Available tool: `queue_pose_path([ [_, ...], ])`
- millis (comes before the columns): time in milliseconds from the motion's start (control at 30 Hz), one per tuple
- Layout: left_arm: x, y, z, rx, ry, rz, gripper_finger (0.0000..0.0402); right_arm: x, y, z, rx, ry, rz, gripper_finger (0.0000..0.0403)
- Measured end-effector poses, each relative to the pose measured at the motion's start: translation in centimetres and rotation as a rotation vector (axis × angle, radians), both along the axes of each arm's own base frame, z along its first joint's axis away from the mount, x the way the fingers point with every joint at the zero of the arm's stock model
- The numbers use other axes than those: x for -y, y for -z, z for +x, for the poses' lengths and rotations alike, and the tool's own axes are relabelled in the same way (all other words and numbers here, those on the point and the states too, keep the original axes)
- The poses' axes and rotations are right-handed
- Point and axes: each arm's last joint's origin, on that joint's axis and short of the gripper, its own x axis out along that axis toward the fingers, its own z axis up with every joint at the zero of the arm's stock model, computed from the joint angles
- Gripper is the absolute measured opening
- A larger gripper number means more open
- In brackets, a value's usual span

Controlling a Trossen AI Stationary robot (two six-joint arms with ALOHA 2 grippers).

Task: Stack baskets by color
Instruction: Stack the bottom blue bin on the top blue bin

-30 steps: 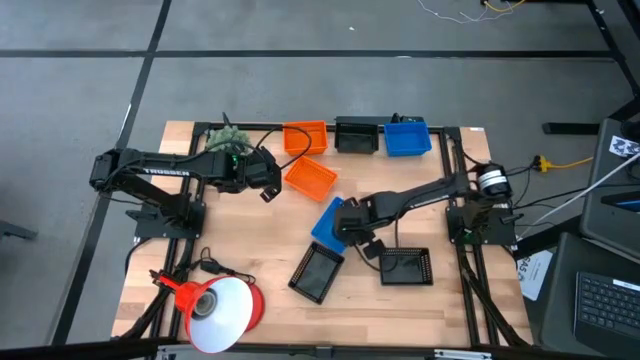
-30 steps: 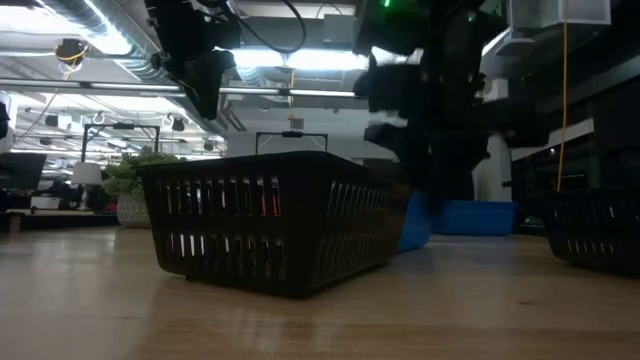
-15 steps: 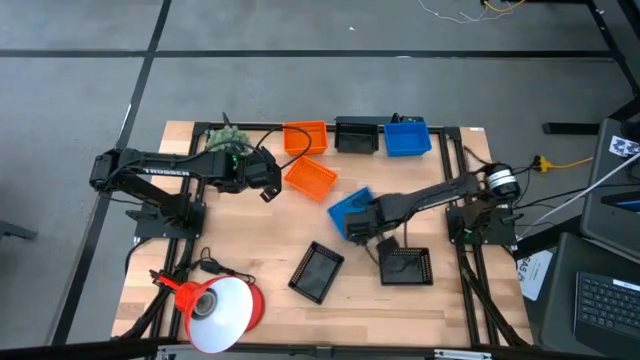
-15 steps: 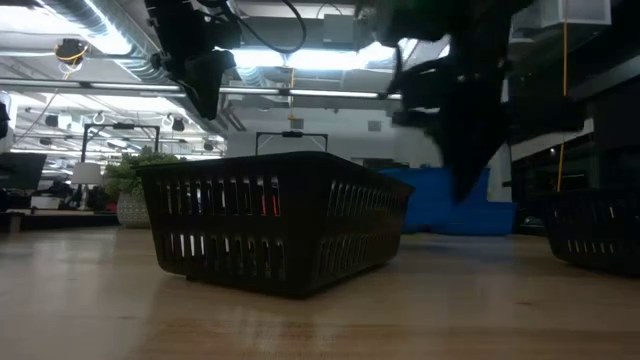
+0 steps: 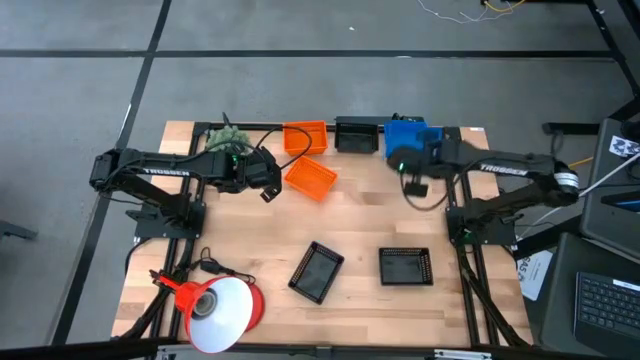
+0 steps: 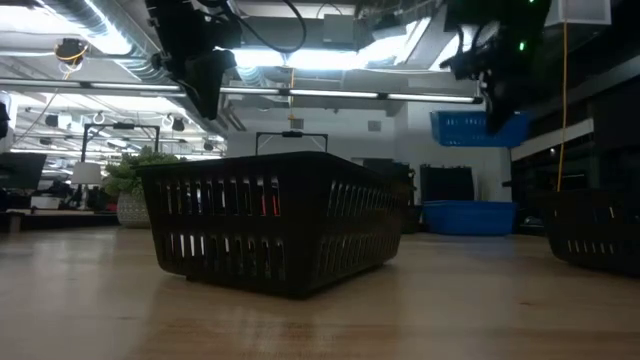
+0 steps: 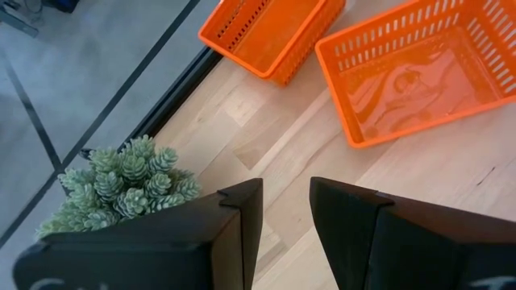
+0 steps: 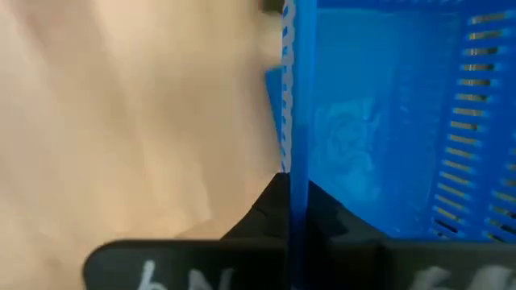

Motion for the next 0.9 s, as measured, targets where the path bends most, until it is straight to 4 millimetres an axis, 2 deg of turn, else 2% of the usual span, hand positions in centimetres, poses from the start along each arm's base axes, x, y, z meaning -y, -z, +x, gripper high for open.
queue_pose_path([
  [133,0.0,0.0,0.1,0.007,0.001,0.0,0.0098,3.2,1.5,-0.7,0.022,0.0,0.022,0.0001],
  [267,0.0,0.0,0.1,0.012,0.001,0.001,0.0098,6.1,2.9,-0.3,0.067,-0.015,0.024,0.0],
  [433,0.0,0.0,0.1,0.012,0.002,0.001,0.0098,8.7,4.4,0.1,0.006,-0.039,0.011,0.0],
  [667,0.0,-0.1,0.1,0.012,0.001,0.001,0.0098,10.6,7.4,0.2,-0.154,-0.014,0.069,0.0],
  [900,0.0,-0.1,0.1,0.012,0.001,0.001,0.0098,10.9,7.8,0.1,-0.218,-0.036,0.058,0.0],
])
